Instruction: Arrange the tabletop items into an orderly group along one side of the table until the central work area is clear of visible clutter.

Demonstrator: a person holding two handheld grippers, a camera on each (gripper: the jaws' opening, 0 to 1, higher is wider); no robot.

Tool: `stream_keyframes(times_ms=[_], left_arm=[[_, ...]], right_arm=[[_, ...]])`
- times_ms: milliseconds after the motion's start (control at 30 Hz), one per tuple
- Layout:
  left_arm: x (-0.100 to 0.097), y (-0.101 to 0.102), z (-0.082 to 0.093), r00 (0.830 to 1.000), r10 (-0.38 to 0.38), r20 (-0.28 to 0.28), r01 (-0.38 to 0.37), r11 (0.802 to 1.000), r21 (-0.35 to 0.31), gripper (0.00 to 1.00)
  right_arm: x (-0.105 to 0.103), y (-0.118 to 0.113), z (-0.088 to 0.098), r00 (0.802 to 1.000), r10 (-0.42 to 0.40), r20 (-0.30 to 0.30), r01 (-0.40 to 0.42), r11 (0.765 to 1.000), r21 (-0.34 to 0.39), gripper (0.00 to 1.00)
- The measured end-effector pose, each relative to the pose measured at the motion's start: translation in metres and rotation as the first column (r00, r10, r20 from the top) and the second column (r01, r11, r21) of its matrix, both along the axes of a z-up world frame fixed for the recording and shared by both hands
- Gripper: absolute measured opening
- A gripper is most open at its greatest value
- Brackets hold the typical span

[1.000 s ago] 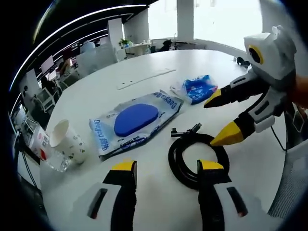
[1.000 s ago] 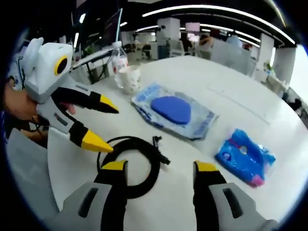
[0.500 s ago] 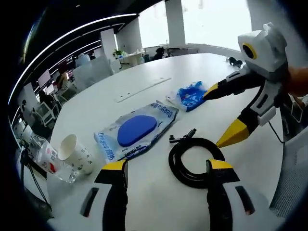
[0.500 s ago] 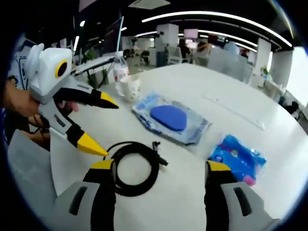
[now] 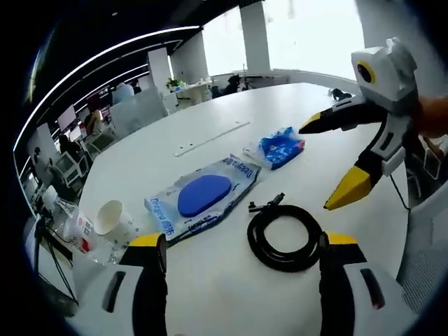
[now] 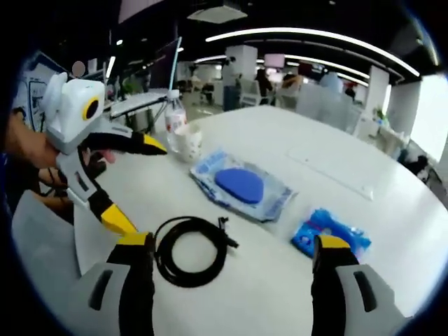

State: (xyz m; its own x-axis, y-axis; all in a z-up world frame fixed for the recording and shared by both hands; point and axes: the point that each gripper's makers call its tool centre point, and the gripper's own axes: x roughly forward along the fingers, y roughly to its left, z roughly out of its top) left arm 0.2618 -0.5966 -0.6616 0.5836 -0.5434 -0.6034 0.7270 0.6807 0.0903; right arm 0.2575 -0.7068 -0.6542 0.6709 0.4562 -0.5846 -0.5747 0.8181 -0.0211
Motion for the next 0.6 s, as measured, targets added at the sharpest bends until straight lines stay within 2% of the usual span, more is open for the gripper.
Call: stream_keyframes(times_ms=[100, 333, 600], left_arm=[[-0.002, -0.005, 0.003, 1.000, -0.009, -0.006, 0.009, 1.000, -0.028, 0.99], [-0.004, -0.010, 0.011, 1.000, -0.031, 0.005, 0.031, 0.998, -0.061, 0.99], [-0.006, -0.002, 0.012, 0.999, -0.034, 0.011, 0.035, 0.998, -0.061, 0.99]], right_arm=[[-0.001, 0.001, 0.005, 1.000, -0.007, 0.013, 0.007, 1.000, 0.006, 0.99], [-0.004, -0.007, 0.012, 0.999, -0.039, 0.032, 0.039, 0.999, -0.004, 1.00], [-0.007, -0.013, 0.016, 0.996, -0.075, 0.042, 0.075, 0.997, -0.006, 1.00]])
